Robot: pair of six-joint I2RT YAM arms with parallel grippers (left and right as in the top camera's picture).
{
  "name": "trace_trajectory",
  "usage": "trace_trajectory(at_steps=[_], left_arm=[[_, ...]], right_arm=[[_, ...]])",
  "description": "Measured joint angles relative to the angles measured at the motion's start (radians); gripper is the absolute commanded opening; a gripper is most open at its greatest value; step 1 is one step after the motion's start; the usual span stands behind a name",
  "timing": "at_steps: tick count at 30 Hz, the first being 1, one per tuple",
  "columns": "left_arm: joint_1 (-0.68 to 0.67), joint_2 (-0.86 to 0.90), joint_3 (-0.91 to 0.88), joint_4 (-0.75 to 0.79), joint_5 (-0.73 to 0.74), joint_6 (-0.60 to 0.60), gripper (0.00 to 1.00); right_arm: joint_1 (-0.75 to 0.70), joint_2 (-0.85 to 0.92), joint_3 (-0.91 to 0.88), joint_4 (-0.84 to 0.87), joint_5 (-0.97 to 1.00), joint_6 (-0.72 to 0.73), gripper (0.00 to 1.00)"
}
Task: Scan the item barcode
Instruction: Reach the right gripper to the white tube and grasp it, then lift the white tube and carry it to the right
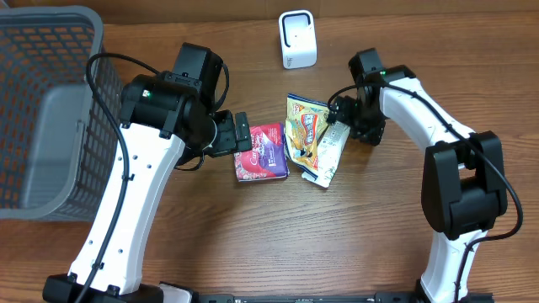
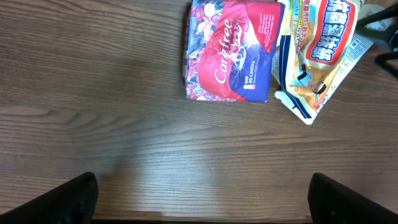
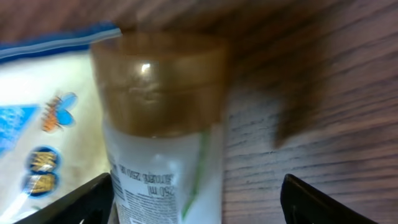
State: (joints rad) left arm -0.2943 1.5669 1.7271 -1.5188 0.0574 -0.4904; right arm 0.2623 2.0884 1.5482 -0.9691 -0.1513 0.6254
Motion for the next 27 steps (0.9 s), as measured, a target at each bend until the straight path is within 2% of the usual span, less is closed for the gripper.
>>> trace_trajectory(at_steps=[2,6,11,14,20,24,27], left_arm=[[0.0,0.0,0.0,0.0,0.0,0.0,1.0],[0.0,0.0,0.0,0.0,0.0,0.0,1.0],[0.0,0.0,0.0,0.0,0.0,0.0,1.0],[0.0,0.0,0.0,0.0,0.0,0.0,1.0],[0.0,0.0,0.0,0.0,0.0,0.0,1.0],[0.0,0.0,0.0,0.0,0.0,0.0,1.0],[0.0,0.0,0.0,0.0,0.0,0.0,1.0]], right_arm=[[0.001,0.0,-0.012,0.006,0.003,0.002,0.79],[0.002,0.0,-0.021,0.017,0.003,0.0,0.45],[-0.004,0.0,-0.021,-0.018,0.052,0.002,0.29],[-0.032,0.0,-0.007,-0.083,0.068,0.003,0.13],[-0.156,0.012,0.153,-0.357,0.214,-0.001,0.14],[-0.158,0.015,0.272,-0.551,0.324,-0.008,0.2],[-0.143,0.015,0.286,-0.591,0.351,-0.024,0.2]])
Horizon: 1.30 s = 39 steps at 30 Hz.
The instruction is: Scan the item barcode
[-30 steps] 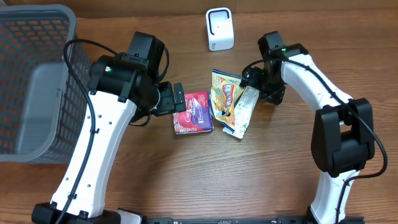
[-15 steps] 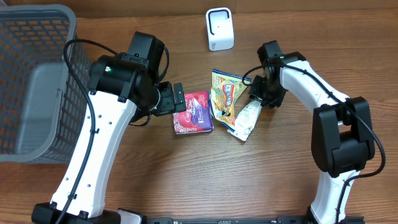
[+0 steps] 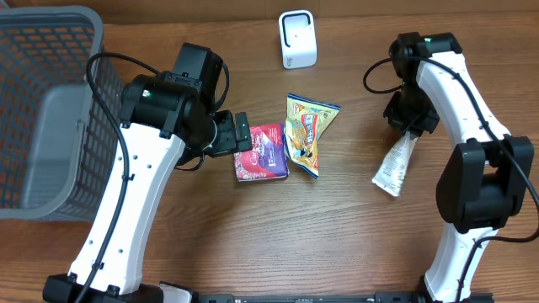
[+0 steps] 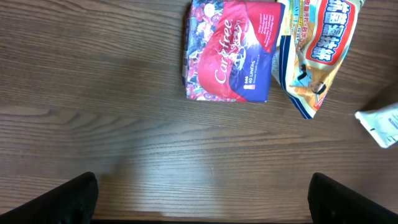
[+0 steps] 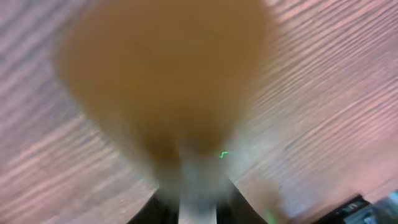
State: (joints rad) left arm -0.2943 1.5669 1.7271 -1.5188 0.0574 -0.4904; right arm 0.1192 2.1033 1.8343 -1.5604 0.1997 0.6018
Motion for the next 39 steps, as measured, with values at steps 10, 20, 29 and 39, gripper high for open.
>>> trace_trajectory(at_steps=[10,20,29,39], left_arm=[[0.0,0.0,0.0,0.0,0.0,0.0,1.0],[0.0,0.0,0.0,0.0,0.0,0.0,1.0],[0.0,0.0,0.0,0.0,0.0,0.0,1.0],[0.0,0.0,0.0,0.0,0.0,0.0,1.0]], right_arm=[[0.058,0.0,0.0,0.063,-0.007,-0.039,0.37],[0.049,0.0,-0.033,0.088,0.029,-0.097,0.6],[0.091,0.0,-0.218,0.249,0.194,-0.04,0.61],[0.091,-0.001,-0.335,0.393,0.288,-0.029,0.61]])
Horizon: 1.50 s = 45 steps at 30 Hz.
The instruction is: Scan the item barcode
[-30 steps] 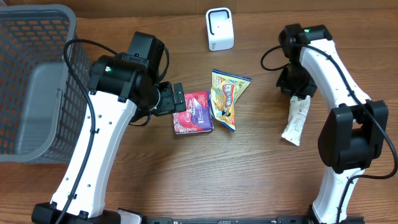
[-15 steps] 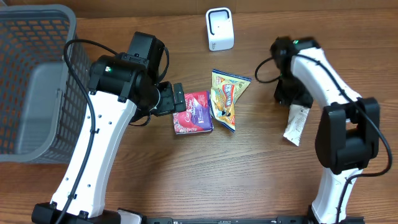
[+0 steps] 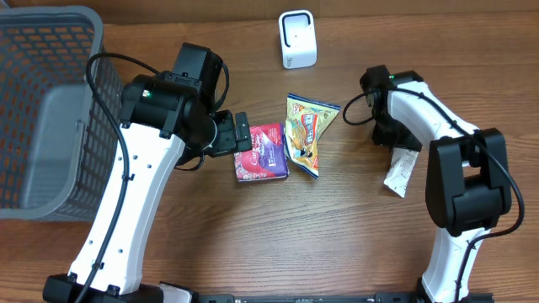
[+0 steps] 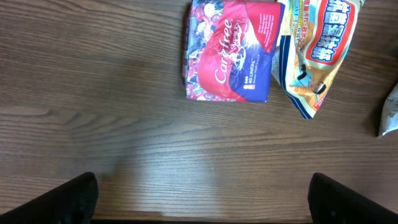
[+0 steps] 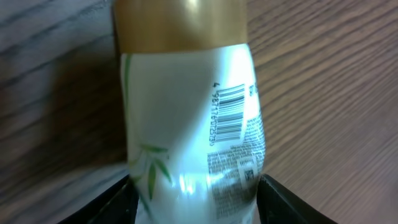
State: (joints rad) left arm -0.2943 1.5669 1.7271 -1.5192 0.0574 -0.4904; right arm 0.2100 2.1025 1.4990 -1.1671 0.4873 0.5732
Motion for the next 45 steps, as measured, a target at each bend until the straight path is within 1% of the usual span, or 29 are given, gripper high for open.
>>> trace_trajectory(at_steps=[3,5,6,7,9,14,16,18,24,25,29,31,33,35,36,38,39,41,43,45], left_arm=[[0.0,0.0,0.0,0.0,0.0,0.0,1.0],[0.0,0.0,0.0,0.0,0.0,0.0,1.0],[0.0,0.0,0.0,0.0,0.0,0.0,1.0],[0.0,0.0,0.0,0.0,0.0,0.0,1.0],[0.0,0.0,0.0,0.001,0.0,0.0,1.0],[0.0,0.0,0.0,0.001,0.0,0.0,1.0],[0.0,0.0,0.0,0.0,0.0,0.0,1.0],[0.0,0.0,0.0,0.001,0.0,0.0,1.0],[0.0,0.0,0.0,0.0,0.0,0.0,1.0],[0.0,0.0,0.0,0.0,0.0,0.0,1.0],[0.0,0.0,0.0,0.0,0.0,0.0,1.0],[0.0,0.0,0.0,0.0,0.0,0.0,1.0],[0.0,0.0,0.0,0.002,-0.001,0.0,1.0],[0.0,0.0,0.0,0.003,-0.002,0.0,1.0],[0.0,0.0,0.0,0.004,-0.002,0.0,1.0],[0.0,0.0,0.0,0.004,-0.002,0.0,1.0],[0.0,0.0,0.0,0.004,-0.002,0.0,1.0],[0.0,0.0,0.0,0.004,-0.002,0.0,1.0],[0.0,0.0,0.0,0.004,-0.002,0.0,1.0],[0.0,0.0,0.0,0.004,-0.002,0.0,1.0]], right_arm=[[0.0,0.0,-0.047,0.041,0.017,0.0,0.6],[0.0,-0.004,-0.066,0.059,0.028,0.0,0.53],[0.0,-0.005,-0.069,0.064,0.029,0.001,0.4],[0.0,-0.005,-0.071,0.067,0.03,0.002,0.25],[0.0,-0.005,-0.073,0.071,0.029,0.004,0.15],[0.0,-0.014,-0.057,0.022,0.021,0.0,0.11],[-0.001,-0.012,-0.029,-0.023,-0.022,0.0,0.08],[-0.001,-0.004,0.029,-0.07,-0.085,-0.006,0.07],[-0.002,0.001,0.217,-0.113,-0.374,-0.138,0.07],[-0.002,0.001,0.232,-0.114,-0.43,-0.169,0.05],[-0.003,0.001,0.238,-0.084,-0.686,-0.292,0.04],[-0.009,0.001,0.222,-0.031,-0.809,-0.337,0.04],[-0.022,0.001,0.18,0.026,-0.935,-0.372,0.08],[-0.041,0.001,0.12,0.069,-1.026,-0.389,0.17],[-0.048,0.001,0.101,0.08,-1.045,-0.392,0.19],[-0.069,0.001,0.053,0.1,-1.078,-0.398,0.34],[-0.08,0.001,0.039,0.099,-1.085,-0.402,0.43],[-0.109,0.001,0.028,0.087,-1.08,-0.404,0.56],[-0.141,0.001,0.029,0.086,-1.069,-0.412,0.74],[-0.182,0.001,0.029,0.073,-1.025,-0.406,0.77]])
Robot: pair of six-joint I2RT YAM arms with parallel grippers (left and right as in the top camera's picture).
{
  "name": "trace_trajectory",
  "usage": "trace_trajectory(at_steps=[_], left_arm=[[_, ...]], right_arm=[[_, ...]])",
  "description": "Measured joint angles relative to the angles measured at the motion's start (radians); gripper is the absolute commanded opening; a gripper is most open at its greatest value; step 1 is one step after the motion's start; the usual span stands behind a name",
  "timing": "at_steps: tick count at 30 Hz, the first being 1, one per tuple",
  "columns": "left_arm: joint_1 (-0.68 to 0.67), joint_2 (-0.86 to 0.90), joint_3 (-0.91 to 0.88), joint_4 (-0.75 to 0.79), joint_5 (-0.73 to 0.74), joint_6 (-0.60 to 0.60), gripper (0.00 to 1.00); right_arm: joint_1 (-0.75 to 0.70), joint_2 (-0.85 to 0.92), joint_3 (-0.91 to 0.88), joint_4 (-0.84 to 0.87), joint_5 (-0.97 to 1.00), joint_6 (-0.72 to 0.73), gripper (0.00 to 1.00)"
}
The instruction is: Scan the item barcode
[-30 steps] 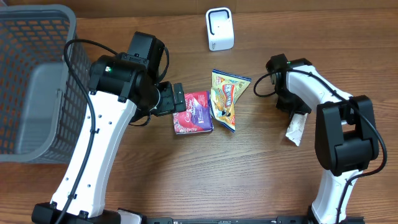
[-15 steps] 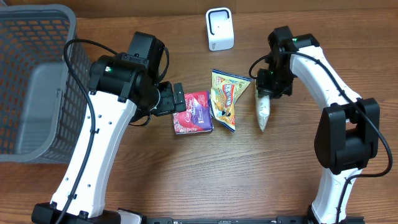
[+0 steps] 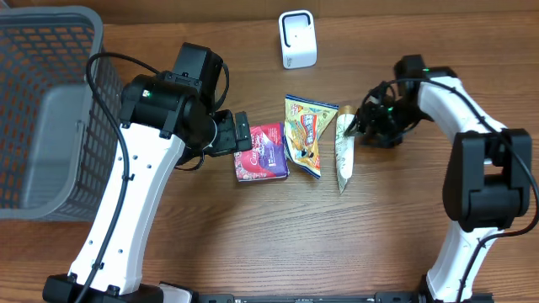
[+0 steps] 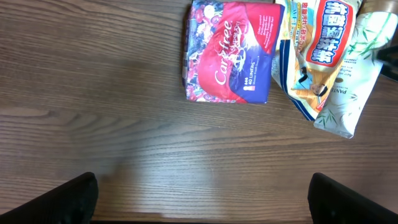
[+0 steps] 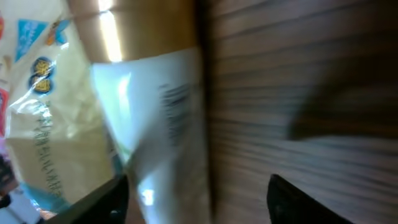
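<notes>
A white tube (image 3: pixel 342 156) with a gold cap (image 3: pixel 344 111) lies on the table right of the yellow snack bag (image 3: pixel 303 135), its cap pointing to the far side. My right gripper (image 3: pixel 364 128) stands open just right of the cap end. In the right wrist view the tube (image 5: pixel 155 124) lies close to the left finger (image 5: pixel 109 199), with bare wood between it and the other finger. The white scanner (image 3: pixel 296 39) stands at the far edge. My left gripper (image 4: pixel 202 208) is open and empty over bare wood, near the red pack (image 4: pixel 227 53).
A grey mesh basket (image 3: pixel 42 109) fills the far left of the table. The red pack (image 3: pixel 263 151) touches the snack bag's left side. Bare wood (image 3: pixel 278 236) spreads across the near half.
The tube was held in my right gripper out at the right, barcode showing in the wrist view. Now it lies beside the snack bag and the gripper is open.
First the tube lay against the snack bag with my right gripper at its cap. Then the gripper held it at the right side of the table, then lower with the barcode visible. Now it lies by the snack bag again, released. The left arm stayed still.
</notes>
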State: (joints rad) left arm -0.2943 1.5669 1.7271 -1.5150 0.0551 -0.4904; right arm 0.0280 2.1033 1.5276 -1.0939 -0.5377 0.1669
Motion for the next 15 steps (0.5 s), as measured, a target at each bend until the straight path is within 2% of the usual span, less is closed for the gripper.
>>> trace_trajectory(at_steps=[5,12,14,15], left_arm=[[0.0,0.0,0.0,0.0,0.0,0.0,1.0],[0.0,0.0,0.0,0.0,0.0,0.0,1.0],[0.0,0.0,0.0,0.0,0.0,0.0,1.0],[0.0,0.0,0.0,0.0,0.0,0.0,1.0]], right_arm=[[-0.082,0.0,0.02,-0.114,0.164,0.011,0.78],[-0.056,0.001,0.244,-0.314,0.287,-0.031,0.8],[-0.021,0.0,0.279,-0.345,0.295,-0.04,0.83],[0.007,0.0,0.288,-0.356,0.301,-0.045,0.92]])
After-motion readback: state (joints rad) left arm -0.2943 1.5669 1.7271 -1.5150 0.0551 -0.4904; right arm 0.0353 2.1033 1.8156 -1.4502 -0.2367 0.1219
